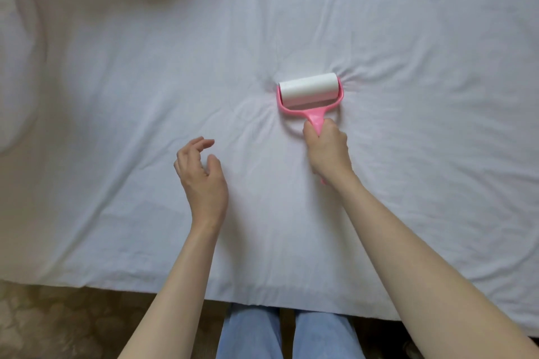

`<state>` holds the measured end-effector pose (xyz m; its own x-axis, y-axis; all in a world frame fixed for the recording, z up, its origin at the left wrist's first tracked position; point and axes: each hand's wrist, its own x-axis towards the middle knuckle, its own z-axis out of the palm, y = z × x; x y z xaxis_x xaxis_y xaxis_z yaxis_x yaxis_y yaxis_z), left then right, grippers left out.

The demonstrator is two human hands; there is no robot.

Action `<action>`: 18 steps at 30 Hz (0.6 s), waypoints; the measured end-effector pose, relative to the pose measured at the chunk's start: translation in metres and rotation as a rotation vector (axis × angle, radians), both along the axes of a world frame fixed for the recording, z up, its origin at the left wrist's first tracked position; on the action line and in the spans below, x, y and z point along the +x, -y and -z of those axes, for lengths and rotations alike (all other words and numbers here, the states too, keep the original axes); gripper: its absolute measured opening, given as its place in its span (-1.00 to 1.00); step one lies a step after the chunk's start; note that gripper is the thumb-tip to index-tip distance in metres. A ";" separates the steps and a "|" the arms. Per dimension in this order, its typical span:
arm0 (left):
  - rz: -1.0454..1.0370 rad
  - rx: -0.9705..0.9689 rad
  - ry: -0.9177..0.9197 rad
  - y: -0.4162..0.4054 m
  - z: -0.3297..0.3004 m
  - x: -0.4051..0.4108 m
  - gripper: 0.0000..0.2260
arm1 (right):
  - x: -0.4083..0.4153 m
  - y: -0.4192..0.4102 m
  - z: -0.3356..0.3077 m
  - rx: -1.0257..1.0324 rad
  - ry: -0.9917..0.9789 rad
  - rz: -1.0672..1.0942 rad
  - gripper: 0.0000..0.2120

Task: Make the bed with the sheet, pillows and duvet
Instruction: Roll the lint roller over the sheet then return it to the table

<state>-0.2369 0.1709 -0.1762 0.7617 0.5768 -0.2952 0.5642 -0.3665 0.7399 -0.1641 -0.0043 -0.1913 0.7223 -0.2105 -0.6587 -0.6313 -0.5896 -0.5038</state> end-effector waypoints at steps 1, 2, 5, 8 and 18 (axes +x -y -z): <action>-0.007 0.002 0.006 -0.002 0.000 0.005 -0.70 | 0.016 -0.003 0.000 0.001 0.006 -0.009 -0.65; -0.010 0.007 0.013 -0.005 0.000 0.010 -0.70 | 0.034 -0.006 0.001 0.005 0.017 -0.022 -0.66; -0.015 0.023 0.026 -0.013 0.002 0.024 -0.70 | 0.089 -0.011 -0.001 0.021 0.064 -0.075 -0.76; -0.020 0.034 0.046 -0.018 0.002 0.035 -0.71 | 0.133 -0.016 -0.007 0.022 0.093 -0.133 -0.80; -0.062 -0.054 0.013 -0.033 -0.017 0.018 -0.71 | 0.109 -0.024 -0.033 0.097 0.187 0.002 -0.82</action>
<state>-0.2194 0.2035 -0.1591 0.7292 0.6063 -0.3172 0.5746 -0.2909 0.7650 -0.0554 0.0198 -0.1586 0.8334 -0.1545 -0.5306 -0.5228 -0.5314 -0.6665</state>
